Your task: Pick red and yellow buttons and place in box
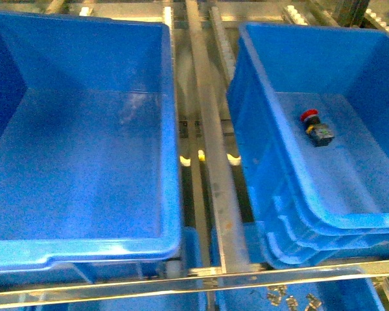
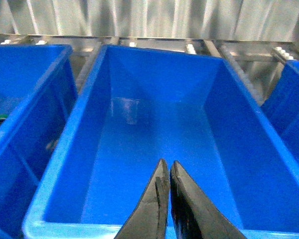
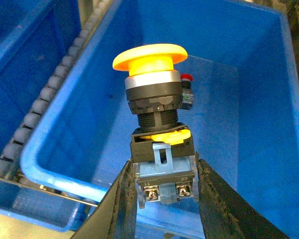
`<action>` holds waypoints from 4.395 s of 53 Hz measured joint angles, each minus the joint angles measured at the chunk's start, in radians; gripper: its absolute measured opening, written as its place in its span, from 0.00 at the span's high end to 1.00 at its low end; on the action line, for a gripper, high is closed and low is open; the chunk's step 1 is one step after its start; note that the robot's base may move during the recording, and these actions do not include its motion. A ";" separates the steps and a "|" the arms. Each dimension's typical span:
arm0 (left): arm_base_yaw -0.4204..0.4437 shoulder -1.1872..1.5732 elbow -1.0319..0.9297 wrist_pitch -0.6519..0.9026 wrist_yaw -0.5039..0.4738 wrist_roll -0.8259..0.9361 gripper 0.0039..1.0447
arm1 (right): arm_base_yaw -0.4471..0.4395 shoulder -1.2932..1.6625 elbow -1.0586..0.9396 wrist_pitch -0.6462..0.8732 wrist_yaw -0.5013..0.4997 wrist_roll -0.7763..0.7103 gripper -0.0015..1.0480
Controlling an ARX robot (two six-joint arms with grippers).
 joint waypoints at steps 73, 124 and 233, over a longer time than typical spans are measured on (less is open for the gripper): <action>0.001 0.000 0.000 0.000 0.000 0.003 0.07 | 0.248 0.247 0.037 0.229 0.040 0.060 0.75; 0.001 0.000 0.000 0.000 0.000 0.003 0.07 | 0.175 0.967 0.574 0.264 0.024 0.412 0.75; 0.001 0.000 0.000 0.000 0.000 0.003 0.07 | 0.296 0.427 0.166 0.171 0.254 0.575 0.07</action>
